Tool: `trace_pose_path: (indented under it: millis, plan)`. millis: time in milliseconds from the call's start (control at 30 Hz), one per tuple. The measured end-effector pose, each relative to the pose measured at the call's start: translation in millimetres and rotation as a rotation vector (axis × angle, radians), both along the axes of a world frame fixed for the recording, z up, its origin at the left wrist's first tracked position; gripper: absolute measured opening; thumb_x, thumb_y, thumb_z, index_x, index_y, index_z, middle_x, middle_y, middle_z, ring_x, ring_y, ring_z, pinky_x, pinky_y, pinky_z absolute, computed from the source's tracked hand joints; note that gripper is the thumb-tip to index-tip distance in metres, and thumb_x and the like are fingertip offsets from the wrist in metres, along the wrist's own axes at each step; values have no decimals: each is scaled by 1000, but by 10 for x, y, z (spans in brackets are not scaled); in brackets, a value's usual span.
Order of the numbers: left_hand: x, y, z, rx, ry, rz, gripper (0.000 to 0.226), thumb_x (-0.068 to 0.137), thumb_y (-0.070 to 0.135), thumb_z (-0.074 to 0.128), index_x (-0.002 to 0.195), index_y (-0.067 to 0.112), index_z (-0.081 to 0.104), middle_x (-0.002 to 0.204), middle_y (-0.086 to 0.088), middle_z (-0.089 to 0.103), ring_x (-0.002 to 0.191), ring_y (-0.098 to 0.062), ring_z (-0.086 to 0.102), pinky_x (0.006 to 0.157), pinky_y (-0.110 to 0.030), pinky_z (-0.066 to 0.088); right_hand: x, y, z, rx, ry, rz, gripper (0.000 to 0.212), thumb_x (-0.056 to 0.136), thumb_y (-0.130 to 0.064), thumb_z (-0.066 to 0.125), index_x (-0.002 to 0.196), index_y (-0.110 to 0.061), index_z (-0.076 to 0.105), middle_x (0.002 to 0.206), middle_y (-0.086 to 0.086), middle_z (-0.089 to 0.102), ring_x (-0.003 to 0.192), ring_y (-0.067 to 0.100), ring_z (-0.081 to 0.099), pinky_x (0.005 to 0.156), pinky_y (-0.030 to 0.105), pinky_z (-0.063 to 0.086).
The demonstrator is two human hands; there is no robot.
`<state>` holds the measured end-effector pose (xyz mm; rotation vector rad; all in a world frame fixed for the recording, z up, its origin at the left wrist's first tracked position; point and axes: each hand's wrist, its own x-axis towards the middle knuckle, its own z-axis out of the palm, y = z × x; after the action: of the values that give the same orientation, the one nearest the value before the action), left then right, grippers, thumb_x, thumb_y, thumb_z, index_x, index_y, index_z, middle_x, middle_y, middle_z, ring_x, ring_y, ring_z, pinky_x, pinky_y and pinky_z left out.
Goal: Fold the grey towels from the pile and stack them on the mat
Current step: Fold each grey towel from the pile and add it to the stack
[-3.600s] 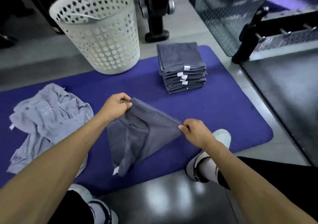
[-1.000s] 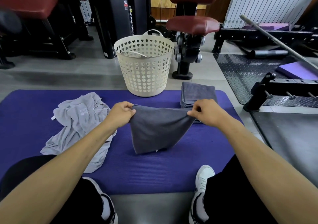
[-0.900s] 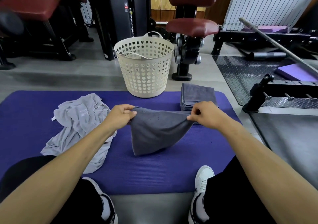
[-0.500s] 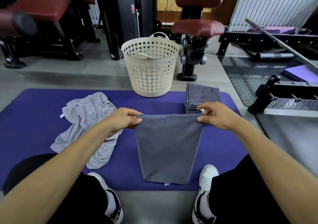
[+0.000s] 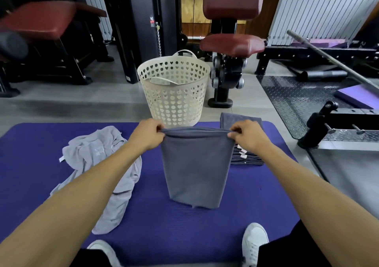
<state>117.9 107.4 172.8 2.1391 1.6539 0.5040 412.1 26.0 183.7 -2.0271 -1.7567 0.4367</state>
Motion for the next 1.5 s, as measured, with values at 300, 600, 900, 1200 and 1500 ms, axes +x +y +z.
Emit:
trace_pose_path:
  millis: [300, 600, 900, 1200, 1500]
  plan:
    - [-155, -78, -307, 18, -221, 10, 11, 85, 1, 66, 88, 11, 63, 90, 1, 66, 86, -18, 59, 77, -31, 46, -85, -59, -282, 57, 125, 25, 4, 93, -12, 64, 94, -13, 69, 78, -2, 62, 73, 15, 54, 59, 16, 36]
    - [-531, -907, -1352, -405, -110, -181, 21, 83, 5, 71, 77, 20, 57, 75, 9, 67, 70, -9, 57, 69, -28, 42, -178, -789, -1302, -460, 232, 73, 12, 86, -11, 65, 78, -19, 62, 78, -1, 65, 73, 16, 54, 70, 29, 45]
    - [-628, -1028, -1988, -703, -248, -45, 15, 89, 2, 68, 80, 15, 64, 53, 3, 63, 52, -3, 59, 64, -22, 50, -319, -924, -2033, -629, 377, -77, 19, 91, -10, 62, 72, -13, 60, 68, 2, 63, 67, 18, 58, 68, 33, 51]
    - [-201, -306, -2870, -688, -298, 229, 9, 90, 18, 69, 95, 12, 65, 66, -1, 67, 60, -17, 60, 73, -36, 52, -199, -232, -2706, -484, 330, -218, 18, 92, -22, 67, 93, -4, 70, 92, 16, 73, 88, 27, 68, 77, 35, 56]
    - [-99, 238, -3496, -759, -221, 202, 9, 92, 26, 68, 87, 28, 62, 83, -1, 69, 72, -13, 63, 71, -27, 49, 30, 280, -3472, -512, 418, -278, 9, 92, -22, 69, 93, -15, 74, 80, -12, 65, 78, 6, 62, 63, 11, 44]
